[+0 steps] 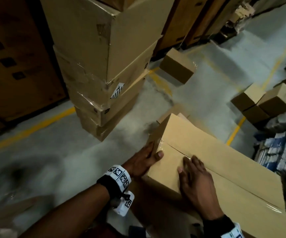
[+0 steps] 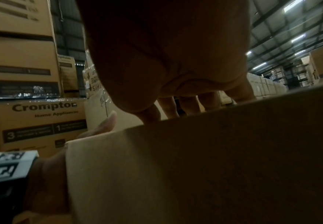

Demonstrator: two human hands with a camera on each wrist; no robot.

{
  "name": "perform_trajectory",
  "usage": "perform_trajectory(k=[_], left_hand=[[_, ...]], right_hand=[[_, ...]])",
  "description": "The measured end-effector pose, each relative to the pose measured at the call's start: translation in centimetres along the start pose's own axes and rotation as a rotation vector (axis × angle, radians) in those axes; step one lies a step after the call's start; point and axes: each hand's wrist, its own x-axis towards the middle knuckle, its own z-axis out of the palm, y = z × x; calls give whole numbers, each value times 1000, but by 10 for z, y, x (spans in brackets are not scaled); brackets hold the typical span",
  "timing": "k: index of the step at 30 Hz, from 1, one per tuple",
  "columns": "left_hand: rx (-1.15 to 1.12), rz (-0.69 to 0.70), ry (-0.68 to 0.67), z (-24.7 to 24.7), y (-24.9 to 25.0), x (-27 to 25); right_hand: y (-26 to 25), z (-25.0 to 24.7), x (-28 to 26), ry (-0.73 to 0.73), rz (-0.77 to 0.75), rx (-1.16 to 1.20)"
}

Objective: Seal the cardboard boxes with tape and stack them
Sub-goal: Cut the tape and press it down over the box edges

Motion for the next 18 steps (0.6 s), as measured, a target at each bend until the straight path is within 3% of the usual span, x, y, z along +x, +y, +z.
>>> perform_trajectory(k=[2, 5, 7, 9, 12, 15, 18], left_hand=[[93, -31, 42, -8, 4, -1], [245, -24, 222, -13, 16, -4], [318, -1, 246, -14, 33, -5], [345, -13, 240, -21, 46, 7], [433, -51, 288, -38, 74, 29], [779, 117, 457, -35, 109, 42], [836, 336, 465, 17, 136, 35]], right_hand=[[0, 1, 1, 7, 10, 9], [0, -6, 0, 71, -33, 132], [12, -13, -7, 143, -57, 172], [37, -24, -19, 170, 96, 70], [102, -43, -51, 79, 484, -6], [164, -56, -89, 71, 641, 5], [195, -55, -106, 51, 561, 12]])
